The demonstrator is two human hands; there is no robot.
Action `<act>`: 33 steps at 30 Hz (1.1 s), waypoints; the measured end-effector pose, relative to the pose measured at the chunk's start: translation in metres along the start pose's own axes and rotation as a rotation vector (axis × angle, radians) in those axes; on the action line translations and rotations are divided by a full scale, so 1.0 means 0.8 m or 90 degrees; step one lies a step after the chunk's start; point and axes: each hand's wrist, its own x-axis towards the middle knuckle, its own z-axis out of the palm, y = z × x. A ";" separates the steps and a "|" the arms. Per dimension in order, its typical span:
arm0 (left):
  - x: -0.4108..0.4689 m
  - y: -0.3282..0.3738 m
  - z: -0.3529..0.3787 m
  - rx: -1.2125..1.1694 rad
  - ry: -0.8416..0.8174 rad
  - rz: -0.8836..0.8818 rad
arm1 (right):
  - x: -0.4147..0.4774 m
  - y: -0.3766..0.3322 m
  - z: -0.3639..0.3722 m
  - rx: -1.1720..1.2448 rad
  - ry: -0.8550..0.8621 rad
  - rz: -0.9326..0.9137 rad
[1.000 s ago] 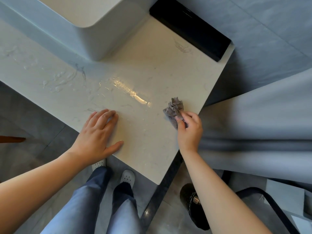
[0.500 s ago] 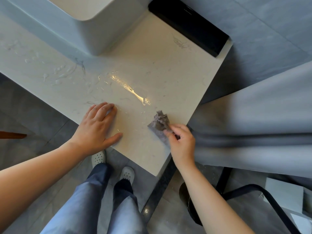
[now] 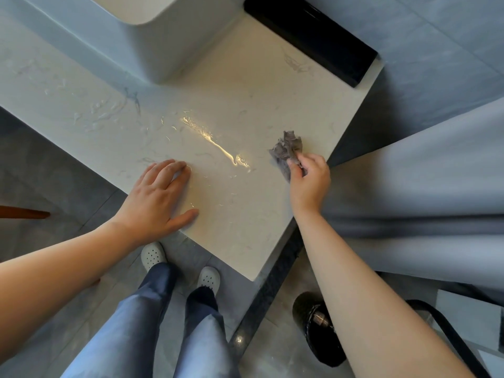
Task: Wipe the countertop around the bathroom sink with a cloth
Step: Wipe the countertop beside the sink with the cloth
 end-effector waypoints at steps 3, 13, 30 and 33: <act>0.000 0.000 -0.001 -0.005 -0.004 0.000 | -0.030 -0.003 0.000 -0.007 -0.029 -0.041; -0.018 -0.003 -0.011 -0.071 0.014 -0.031 | -0.128 -0.018 -0.009 -0.002 -0.085 -0.096; -0.049 -0.048 -0.006 -0.059 0.001 -0.061 | 0.022 -0.063 0.010 0.031 -0.061 -0.017; -0.050 -0.054 -0.004 -0.056 0.006 -0.047 | 0.034 -0.056 0.034 -0.002 -0.067 0.004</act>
